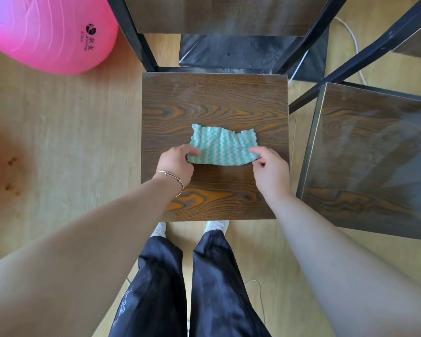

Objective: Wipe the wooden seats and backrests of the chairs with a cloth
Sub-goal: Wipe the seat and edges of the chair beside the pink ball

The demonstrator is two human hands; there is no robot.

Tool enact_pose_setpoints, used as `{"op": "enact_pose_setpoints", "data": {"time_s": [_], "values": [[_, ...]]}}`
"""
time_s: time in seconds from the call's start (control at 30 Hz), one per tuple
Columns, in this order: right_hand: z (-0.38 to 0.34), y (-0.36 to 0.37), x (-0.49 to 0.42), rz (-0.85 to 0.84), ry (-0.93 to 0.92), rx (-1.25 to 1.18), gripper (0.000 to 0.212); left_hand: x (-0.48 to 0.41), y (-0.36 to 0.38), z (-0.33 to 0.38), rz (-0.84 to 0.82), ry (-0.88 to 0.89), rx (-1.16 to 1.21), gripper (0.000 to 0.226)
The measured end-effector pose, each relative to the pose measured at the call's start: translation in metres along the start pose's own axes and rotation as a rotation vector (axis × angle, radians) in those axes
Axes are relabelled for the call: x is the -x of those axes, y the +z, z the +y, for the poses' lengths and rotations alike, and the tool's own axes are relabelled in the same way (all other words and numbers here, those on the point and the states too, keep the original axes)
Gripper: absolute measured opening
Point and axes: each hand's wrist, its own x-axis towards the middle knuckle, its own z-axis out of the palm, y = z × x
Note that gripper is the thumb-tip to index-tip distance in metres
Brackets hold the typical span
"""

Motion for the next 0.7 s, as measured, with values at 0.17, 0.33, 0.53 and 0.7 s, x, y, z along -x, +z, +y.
{"op": "enact_pose_setpoints", "data": {"time_s": [0.17, 0.33, 0.53, 0.7], "values": [[0.006, -0.013, -0.001, -0.019, -0.088, 0.100, 0.012, -0.001, -0.008, -0.005, -0.028, 0.120, -0.202, 0.034], [-0.005, -0.052, -0.004, -0.215, 0.180, -0.108, 0.005, 0.017, -0.036, 0.000, 0.008, 0.256, -0.126, 0.011], [-0.018, -0.071, -0.036, -0.253, 0.387, -0.447, 0.010, 0.002, -0.053, 0.023, 0.034, 0.175, -0.045, 0.013], [-0.013, -0.039, -0.063, -0.141, 0.391, -0.185, 0.013, -0.026, -0.043, 0.013, 0.046, 0.052, -0.187, 0.043]]}}
